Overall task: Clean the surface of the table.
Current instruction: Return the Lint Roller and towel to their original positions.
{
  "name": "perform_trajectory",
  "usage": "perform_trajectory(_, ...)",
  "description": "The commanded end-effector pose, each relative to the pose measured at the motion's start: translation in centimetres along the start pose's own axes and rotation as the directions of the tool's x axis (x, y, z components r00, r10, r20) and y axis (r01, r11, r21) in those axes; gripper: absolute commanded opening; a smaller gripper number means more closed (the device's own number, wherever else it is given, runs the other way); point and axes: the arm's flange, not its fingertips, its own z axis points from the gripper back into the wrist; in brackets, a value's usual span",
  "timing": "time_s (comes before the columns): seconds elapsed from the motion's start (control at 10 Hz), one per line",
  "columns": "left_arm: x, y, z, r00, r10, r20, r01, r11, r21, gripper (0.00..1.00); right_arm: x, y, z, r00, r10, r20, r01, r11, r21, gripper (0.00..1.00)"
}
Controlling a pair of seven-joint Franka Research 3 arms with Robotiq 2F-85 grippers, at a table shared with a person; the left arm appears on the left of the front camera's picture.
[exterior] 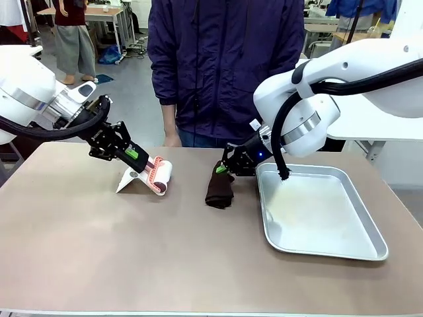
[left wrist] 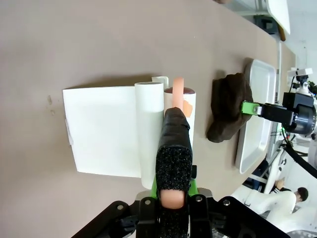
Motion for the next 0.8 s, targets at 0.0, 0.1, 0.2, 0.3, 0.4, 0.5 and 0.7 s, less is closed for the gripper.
perform_trajectory(0.0,-0.3,-1.0,-0.1,1.0,0.002,0.005,-0.003,0.999,0.049,0.21,0.5,0.4,0.0,1.0,-0.01,-0.02,0.01,1.0,0.007,0.09)
perform_trajectory(0.1,-0.2,-1.2,-0.5,1.0,-0.001,0.009,0.001,0.998,0.067,0.21,0.4,0.3,0.1,1.0,-0.01,-0.021,0.011,1.0,0.016,0.09)
perform_trajectory(0.2,-0.1,-1.5,-0.7,1.0,0.002,0.02,-0.004,0.997,0.082,0.21,0.4,0.1,0.0,1.0,-0.015,-0.024,0.016,1.0,0.024,0.09)
perform_trajectory(0.3,0.0,-2.0,-0.9,0.999,0.004,0.035,-0.008,0.995,0.103,0.21,0.2,-0.2,-0.2,0.999,-0.02,-0.031,0.021,0.999,0.035,0.09)
perform_trajectory(0.4,0.0,-2.3,-0.8,0.999,0.006,0.044,-0.011,0.993,0.117,0.21,0.0,-0.4,-0.6,0.999,-0.024,-0.046,0.026,0.999,0.04,0.09)
perform_trajectory(0.5,0.2,-2.6,-0.7,0.999,0.017,0.049,-0.024,0.99,0.14,0.21,0.0,-0.6,-0.9,0.998,-0.031,-0.055,0.033,0.999,0.037,0.09)
perform_trajectory(0.7,0.2,-2.6,-0.7,0.999,0.034,0.038,-0.04,0.985,0.169,0.21,0.0,-0.7,-1.0,0.998,-0.03,-0.053,0.032,0.999,0.042,0.09)
